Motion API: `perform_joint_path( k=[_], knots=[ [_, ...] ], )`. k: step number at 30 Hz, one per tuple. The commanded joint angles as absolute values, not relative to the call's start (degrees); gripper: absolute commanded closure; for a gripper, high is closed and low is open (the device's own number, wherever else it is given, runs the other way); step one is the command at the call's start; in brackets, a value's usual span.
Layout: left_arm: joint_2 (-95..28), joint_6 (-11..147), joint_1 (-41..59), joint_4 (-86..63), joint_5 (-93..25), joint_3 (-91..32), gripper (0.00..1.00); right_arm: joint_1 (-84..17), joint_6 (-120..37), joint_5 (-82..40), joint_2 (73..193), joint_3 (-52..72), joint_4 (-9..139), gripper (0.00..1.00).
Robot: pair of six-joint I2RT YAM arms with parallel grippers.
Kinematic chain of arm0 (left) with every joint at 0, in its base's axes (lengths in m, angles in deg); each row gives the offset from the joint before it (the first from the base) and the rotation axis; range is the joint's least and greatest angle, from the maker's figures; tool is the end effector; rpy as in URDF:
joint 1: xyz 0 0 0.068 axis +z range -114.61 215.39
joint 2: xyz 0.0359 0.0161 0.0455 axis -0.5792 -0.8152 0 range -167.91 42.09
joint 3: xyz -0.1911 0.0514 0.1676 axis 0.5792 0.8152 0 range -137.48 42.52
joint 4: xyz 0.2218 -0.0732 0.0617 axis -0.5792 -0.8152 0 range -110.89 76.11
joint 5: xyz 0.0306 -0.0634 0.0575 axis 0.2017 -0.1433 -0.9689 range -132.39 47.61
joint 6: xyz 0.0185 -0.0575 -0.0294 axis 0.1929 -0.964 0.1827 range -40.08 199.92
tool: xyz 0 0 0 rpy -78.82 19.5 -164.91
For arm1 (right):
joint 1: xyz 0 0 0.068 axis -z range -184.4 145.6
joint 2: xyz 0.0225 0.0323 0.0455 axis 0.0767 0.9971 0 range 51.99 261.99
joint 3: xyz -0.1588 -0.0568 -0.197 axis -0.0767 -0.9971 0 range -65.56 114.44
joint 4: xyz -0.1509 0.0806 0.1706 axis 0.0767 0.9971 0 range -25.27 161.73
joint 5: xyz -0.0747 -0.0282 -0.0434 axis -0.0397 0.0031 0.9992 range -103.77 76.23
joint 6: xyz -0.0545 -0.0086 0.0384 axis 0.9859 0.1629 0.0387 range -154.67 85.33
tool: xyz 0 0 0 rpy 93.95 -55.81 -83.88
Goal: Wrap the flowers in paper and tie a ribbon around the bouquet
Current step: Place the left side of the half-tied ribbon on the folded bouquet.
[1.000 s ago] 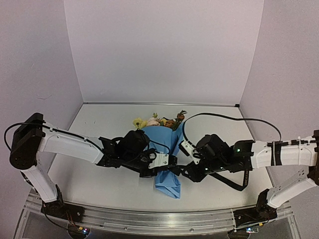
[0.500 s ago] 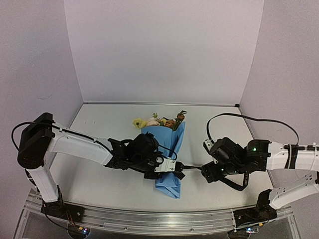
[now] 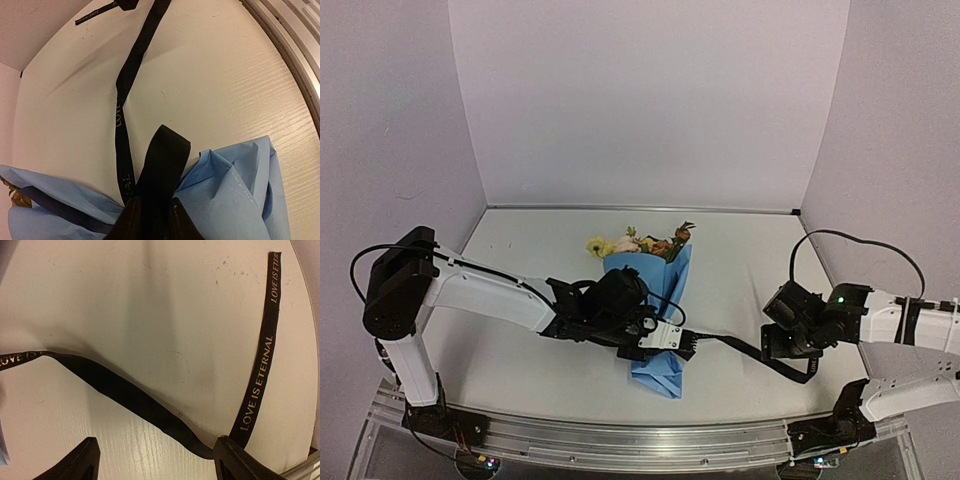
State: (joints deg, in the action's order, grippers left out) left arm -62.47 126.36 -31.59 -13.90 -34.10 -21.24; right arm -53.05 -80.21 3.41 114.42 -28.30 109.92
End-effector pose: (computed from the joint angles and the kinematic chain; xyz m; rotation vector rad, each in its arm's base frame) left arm 0.1444 -0.3597 0.1718 1.9625 1.1973 -0.3514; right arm 0.1270 0.1204 0.1763 -0.0027 2.6919 0.0644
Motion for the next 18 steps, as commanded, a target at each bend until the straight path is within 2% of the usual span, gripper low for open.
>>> perform_joint_path(
  k=[1,3,7,15,18],
  knots=[
    [-62.6,126.6,-32.0,-11.9,-34.5,-23.1,0.63,-51.4,-86.5,5.9,113.9,-29.2,111.0,0.18],
    [-61.9,126.4,-32.0,-10.3,-34.5,-22.1,0.55,-51.1,-87.1,6.1,114.3,-29.3,111.1,0.18],
    [-60.6,125.2,-32.0,-8.4,-34.1,-21.1,0.46,-50.5,-88.8,9.0,113.2,-30.6,111.6,0.18],
    [-57.4,122.0,-32.0,-6.7,-31.5,-19.3,0.34,-45.7,-94.0,7.8,111.3,-34.8,112.2,0.16],
    [-56.3,121.0,-31.9,-5.8,-31.1,-18.7,0.33,-44.3,-95.8,7.1,111.4,-35.9,112.2,0.16]
  ],
)
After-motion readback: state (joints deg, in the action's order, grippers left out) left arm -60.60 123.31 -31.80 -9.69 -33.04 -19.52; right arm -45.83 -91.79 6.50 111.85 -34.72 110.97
